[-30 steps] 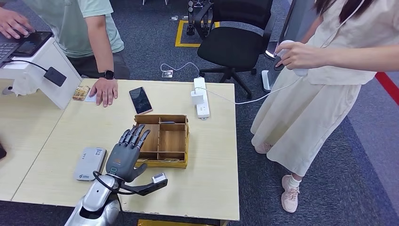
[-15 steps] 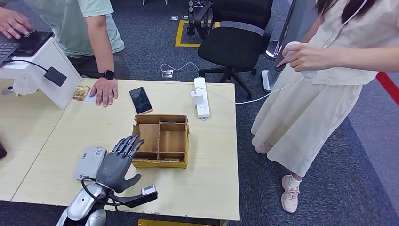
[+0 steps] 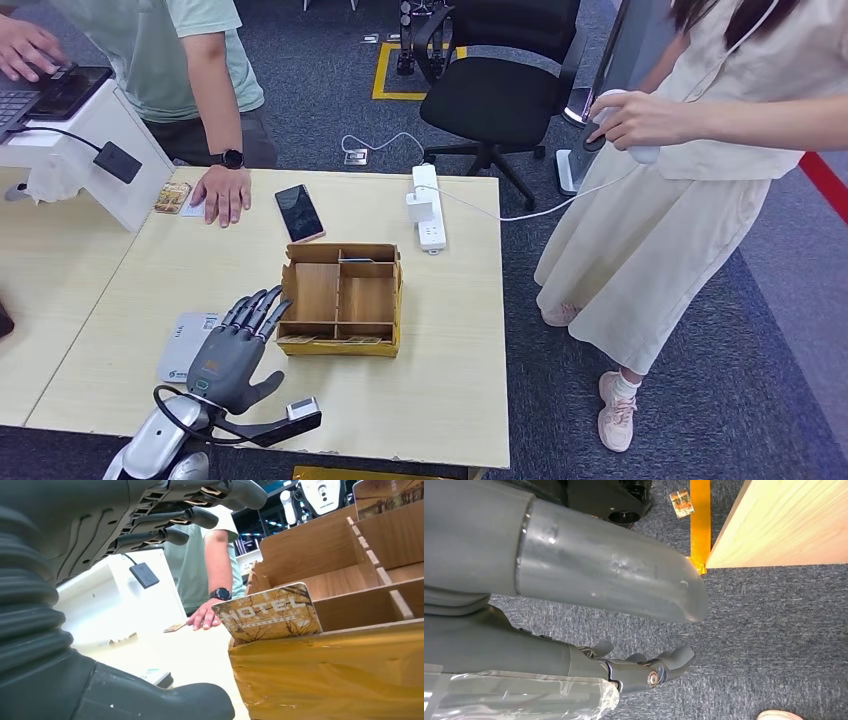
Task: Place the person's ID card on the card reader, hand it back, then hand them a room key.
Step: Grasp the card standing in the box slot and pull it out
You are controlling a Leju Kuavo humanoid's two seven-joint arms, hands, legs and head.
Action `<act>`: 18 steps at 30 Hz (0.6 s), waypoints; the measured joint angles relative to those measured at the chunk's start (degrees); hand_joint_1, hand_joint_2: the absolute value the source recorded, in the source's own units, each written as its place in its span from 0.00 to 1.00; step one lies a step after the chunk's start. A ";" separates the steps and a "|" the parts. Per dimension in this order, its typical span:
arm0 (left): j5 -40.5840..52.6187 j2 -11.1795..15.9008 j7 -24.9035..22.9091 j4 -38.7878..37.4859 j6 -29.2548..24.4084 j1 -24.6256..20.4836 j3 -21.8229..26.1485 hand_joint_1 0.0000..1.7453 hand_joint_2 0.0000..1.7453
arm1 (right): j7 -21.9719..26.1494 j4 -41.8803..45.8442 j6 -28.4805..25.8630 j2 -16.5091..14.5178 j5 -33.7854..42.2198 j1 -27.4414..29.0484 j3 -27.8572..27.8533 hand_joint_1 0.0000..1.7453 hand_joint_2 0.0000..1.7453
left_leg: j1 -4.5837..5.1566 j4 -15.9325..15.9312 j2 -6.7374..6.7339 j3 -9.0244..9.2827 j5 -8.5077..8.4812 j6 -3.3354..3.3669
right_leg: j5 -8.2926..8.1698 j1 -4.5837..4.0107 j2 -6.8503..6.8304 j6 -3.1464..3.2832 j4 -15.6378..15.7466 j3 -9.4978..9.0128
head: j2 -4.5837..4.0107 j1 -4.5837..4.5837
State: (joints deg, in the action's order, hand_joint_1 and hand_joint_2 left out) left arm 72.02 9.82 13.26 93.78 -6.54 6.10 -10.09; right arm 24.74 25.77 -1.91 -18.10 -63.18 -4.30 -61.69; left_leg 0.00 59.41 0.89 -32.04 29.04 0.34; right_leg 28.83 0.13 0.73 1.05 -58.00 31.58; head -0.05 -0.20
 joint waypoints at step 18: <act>2.10 -0.80 -0.52 -1.08 0.04 -0.25 -0.22 0.00 1.00 | 0.00 -0.04 -0.02 -0.02 -0.25 -0.42 -0.01 0.00 0.00 | 0.00 0.00 -0.01 0.01 0.00 0.00 | 0.00 0.00 0.02 0.00 0.00 0.02 | 0.00 -0.01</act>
State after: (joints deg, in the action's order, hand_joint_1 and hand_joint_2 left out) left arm 74.12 9.02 12.74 92.70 -6.50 5.85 -10.32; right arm 24.74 25.73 -1.92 -18.12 -63.43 -4.72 -61.70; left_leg 0.00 59.41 0.88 -32.03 29.05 0.34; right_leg 28.83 0.13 0.74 1.05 -58.00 31.60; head -0.05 -0.20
